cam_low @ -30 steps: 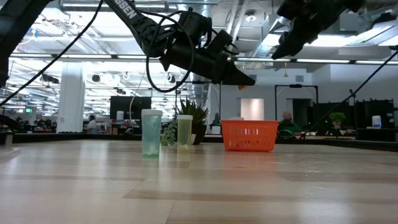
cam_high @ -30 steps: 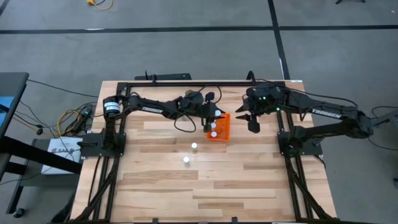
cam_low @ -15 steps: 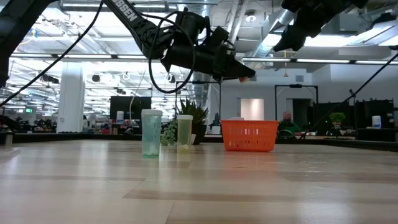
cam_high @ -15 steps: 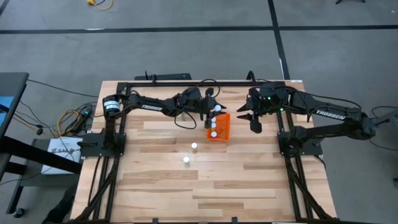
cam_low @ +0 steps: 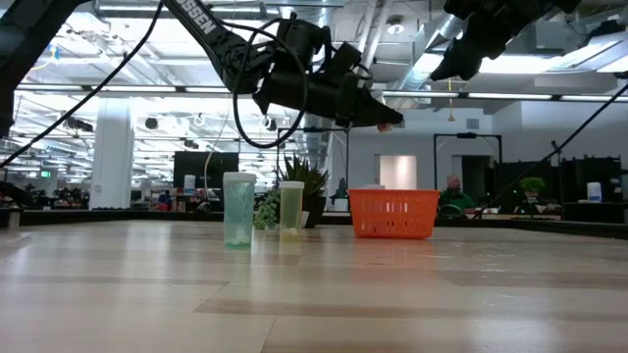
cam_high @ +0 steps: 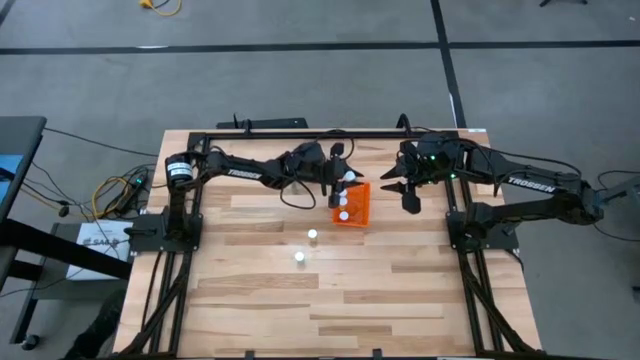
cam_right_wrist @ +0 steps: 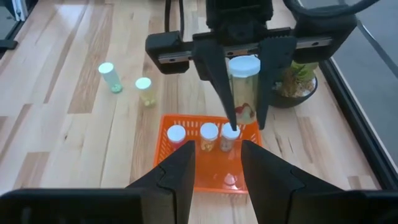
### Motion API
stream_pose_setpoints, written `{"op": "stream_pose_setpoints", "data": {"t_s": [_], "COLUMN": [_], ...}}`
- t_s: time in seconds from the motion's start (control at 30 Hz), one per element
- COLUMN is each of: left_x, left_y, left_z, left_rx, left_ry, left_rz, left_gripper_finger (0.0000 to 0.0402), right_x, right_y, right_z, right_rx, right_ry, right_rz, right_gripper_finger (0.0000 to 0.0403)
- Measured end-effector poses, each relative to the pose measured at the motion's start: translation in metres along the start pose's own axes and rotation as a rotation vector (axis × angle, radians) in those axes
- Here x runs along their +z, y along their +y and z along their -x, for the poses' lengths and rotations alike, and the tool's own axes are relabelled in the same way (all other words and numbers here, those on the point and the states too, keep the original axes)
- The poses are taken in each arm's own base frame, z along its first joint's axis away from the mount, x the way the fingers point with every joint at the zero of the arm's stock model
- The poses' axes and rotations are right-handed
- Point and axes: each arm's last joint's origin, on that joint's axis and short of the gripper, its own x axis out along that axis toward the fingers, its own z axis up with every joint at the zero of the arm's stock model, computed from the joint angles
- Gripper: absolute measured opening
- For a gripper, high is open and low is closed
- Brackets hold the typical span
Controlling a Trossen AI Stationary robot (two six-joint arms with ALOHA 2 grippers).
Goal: Pick and place pill bottles into a basket
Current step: Put the top yellow pill bottle into the basket
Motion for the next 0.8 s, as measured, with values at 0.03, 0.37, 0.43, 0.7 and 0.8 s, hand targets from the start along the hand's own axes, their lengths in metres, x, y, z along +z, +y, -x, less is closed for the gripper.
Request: {"op": "stream_pose_setpoints", "data": {"t_s": [0.03,0.37,0.43,0.7,0.8], "left_x": [0.0,-0.024,-0.023,-0.027,-0.031], "left_y": [0.0,-0.004,-0.004,0.0,-0.001], "left_z": [0.0,-0.034,-0.035,-0.034,-0.033], "left_rx": [0.001,-0.041,-0.044,-0.024,-0.026], "left_ry": [0.0,0.011,0.02,0.067,0.11], "left_rz": [0.001,0.036,0.034,0.048,0.053], "left_gripper_finger": [0.0088,0.0088,0.0088,0.0088,0.0088], "right_x": [0.0,0.0,0.0,0.0,0.0], "right_y": [0.0,0.0,0.0,0.0,0.0], "right_z": [0.0,0.0,0.0,0.0,0.0], "right_rx": [0.0,0.001,0.001,0.001,0.001], "right_ry": [0.0,0.0,0.0,0.001,0.001], "right_rz": [0.0,0.0,0.0,0.0,0.0], "right_gripper_finger": [0.0123,0.0123,0.0123,0.0123,0.0123]}}
